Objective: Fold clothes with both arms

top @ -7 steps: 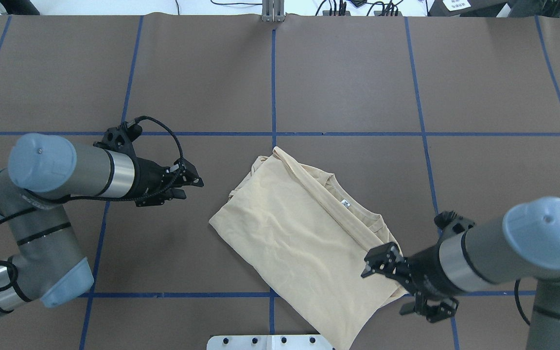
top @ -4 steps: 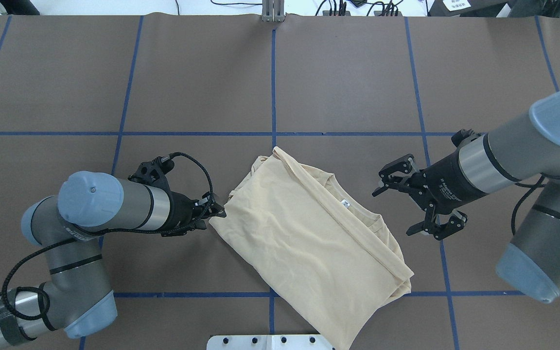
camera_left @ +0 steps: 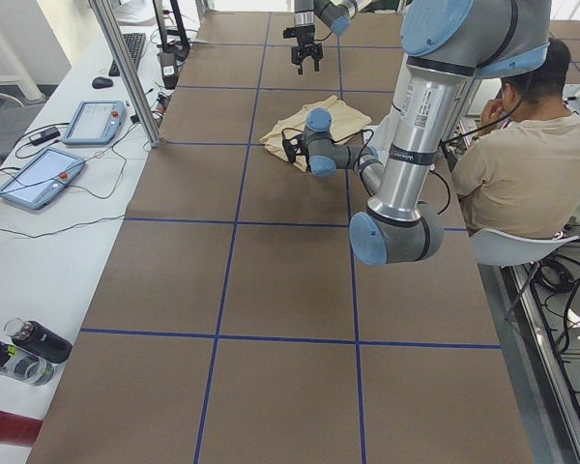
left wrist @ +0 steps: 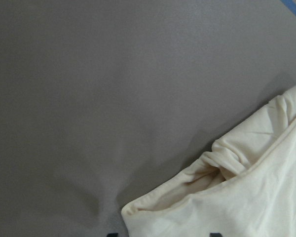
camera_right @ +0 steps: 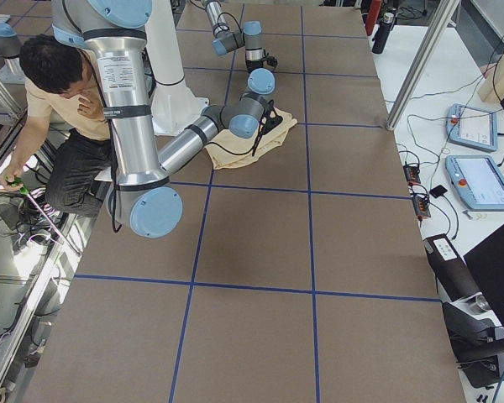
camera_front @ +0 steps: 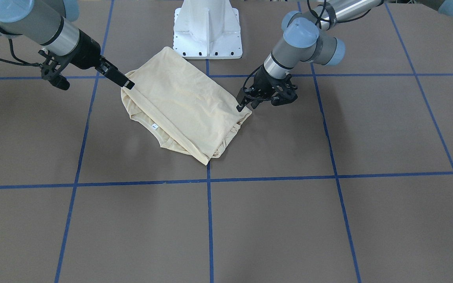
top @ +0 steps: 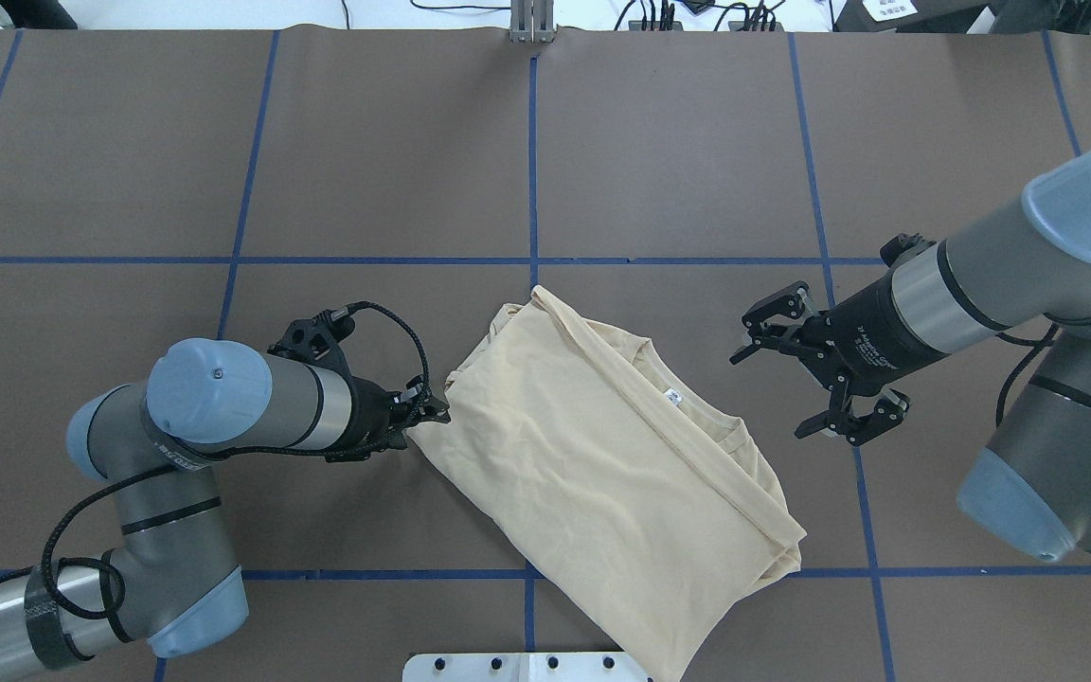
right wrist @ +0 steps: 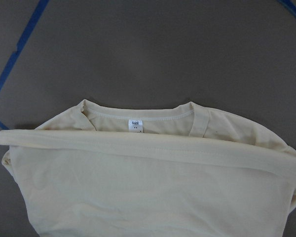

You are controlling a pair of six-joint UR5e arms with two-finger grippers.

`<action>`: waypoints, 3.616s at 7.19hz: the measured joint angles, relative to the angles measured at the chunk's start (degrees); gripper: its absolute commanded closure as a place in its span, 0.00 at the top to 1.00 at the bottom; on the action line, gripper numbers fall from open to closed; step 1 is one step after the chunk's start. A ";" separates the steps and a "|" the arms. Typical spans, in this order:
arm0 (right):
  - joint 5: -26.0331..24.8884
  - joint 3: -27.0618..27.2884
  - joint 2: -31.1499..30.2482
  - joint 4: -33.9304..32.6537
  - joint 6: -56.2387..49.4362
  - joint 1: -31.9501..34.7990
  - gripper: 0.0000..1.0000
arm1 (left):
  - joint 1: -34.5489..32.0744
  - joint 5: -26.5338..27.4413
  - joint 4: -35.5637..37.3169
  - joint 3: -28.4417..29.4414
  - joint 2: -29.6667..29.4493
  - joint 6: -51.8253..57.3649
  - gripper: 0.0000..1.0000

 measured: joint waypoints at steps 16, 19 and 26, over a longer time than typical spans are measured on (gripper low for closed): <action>-0.08 -2.10 4.62 -4.49 -0.59 1.48 1.00 | -16.76 0.79 -3.27 19.66 -14.21 16.58 0.00; -2.05 -6.34 10.21 -4.61 -0.69 0.82 1.00 | -18.45 1.15 -13.32 30.90 -18.17 19.03 0.48; -42.60 -8.26 14.42 -6.38 10.99 -22.55 0.96 | -21.16 0.57 -13.57 25.92 -17.28 19.21 0.49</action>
